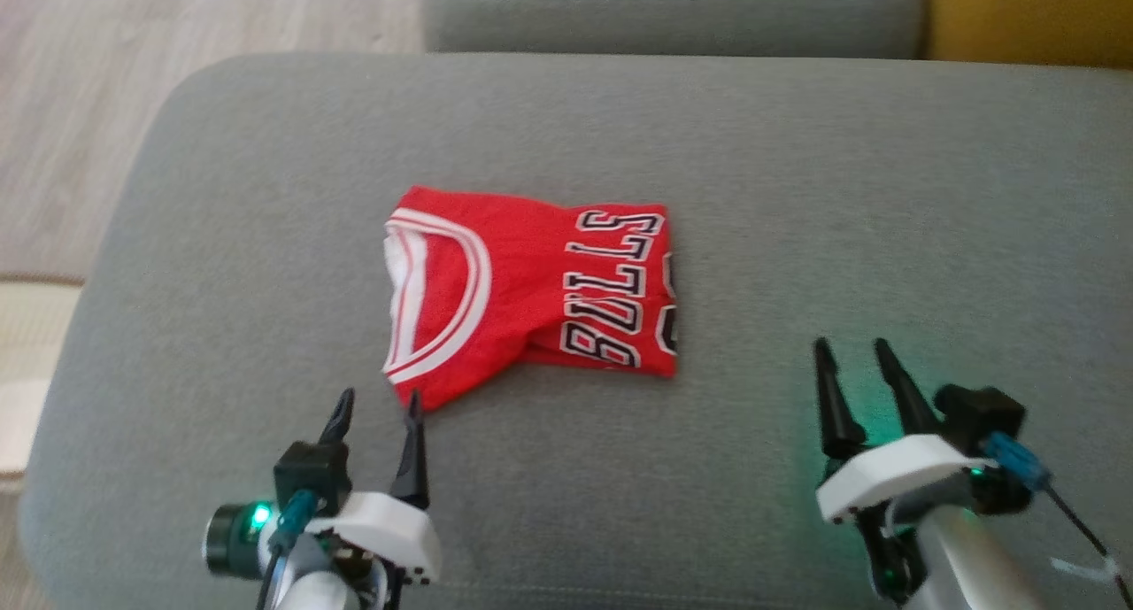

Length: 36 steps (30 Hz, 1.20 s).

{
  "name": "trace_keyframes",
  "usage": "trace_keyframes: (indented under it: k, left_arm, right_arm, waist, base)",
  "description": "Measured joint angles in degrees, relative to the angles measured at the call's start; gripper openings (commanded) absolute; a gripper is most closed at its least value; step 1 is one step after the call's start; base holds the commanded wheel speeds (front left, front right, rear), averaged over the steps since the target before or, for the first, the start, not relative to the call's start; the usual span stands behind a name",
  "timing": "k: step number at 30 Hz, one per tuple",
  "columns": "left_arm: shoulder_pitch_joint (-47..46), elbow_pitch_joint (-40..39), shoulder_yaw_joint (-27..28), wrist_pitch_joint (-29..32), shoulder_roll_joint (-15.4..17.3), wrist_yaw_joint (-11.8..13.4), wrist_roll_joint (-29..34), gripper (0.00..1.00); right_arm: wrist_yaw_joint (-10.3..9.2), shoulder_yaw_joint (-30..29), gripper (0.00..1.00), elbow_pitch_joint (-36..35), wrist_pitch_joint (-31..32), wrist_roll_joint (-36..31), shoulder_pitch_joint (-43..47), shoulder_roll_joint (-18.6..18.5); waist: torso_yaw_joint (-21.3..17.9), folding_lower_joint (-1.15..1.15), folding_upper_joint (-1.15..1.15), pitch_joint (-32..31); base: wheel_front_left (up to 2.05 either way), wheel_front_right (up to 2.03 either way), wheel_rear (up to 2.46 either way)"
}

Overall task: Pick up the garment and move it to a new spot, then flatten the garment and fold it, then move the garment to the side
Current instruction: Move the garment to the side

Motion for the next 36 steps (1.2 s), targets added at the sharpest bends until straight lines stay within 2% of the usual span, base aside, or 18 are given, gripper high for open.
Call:
trace_keyframes:
  k: [9,13,18,19,20,21,27,36]
  left_arm:
    - [-1.1,-0.9,-2.4,0.0,0.0,0.2,-1.5,1.00]
    - [-1.2,-1.0,-3.4,0.0,0.0,0.4,-2.1,1.00]
    - [-2.7,-1.3,-4.2,0.0,0.0,0.6,-3.0,1.00]
    - [-3.0,-1.3,-4.2,0.0,0.0,0.6,-3.2,1.00]
    - [-3.2,-1.3,-4.2,0.0,0.0,0.8,-3.5,1.00]
    - [-3.2,-1.3,-4.2,0.0,0.0,1.0,-3.7,1.00]
    - [-3.1,-1.3,-3.2,0.0,0.0,1.1,-3.8,1.00]
    - [-3.2,-1.4,-1.7,0.0,0.0,1.1,-3.8,1.00]
  right_arm:
    - [0.00,6.2,1.00,6.7,0.0,2.5,-10.2,-0.1]
    - [0.00,7.9,1.00,12.9,0.1,3.0,-13.8,-0.2]
    - [0.00,6.9,1.00,20.9,0.5,2.6,-18.5,-0.3]
    - [0.00,6.9,0.91,22.4,1.5,2.5,-19.3,-0.4]
    - [0.00,7.2,0.25,23.4,2.2,3.5,-19.7,-0.5]
    - [0.00,8.1,0.00,23.6,2.6,4.6,-20.0,-0.6]
    - [0.00,10.2,0.00,25.4,1.6,7.3,-21.9,-0.6]
    - [0.00,8.9,0.00,25.8,0.4,7.3,-22.0,-0.2]
  waist:
    - [6.9,0.00,0.00,3.0]
    - [10.0,0.00,0.00,4.4]
    - [13.2,0.00,0.00,6.1]
    - [13.7,0.00,0.00,6.3]
    - [14.2,0.00,0.00,6.6]
    - [14.6,0.00,0.00,6.7]
    - [13.2,0.00,0.00,6.9]
    - [4.3,0.00,0.00,5.9]
  base:
    - [0.00,0.00,0.00]
    - [0.00,0.00,0.00]
    - [0.00,0.00,0.00]
    - [0.00,0.00,0.00]
    - [0.00,0.00,0.00]
    - [0.00,0.00,0.00]
    - [0.00,0.00,0.00]
    - [0.00,0.00,0.00]
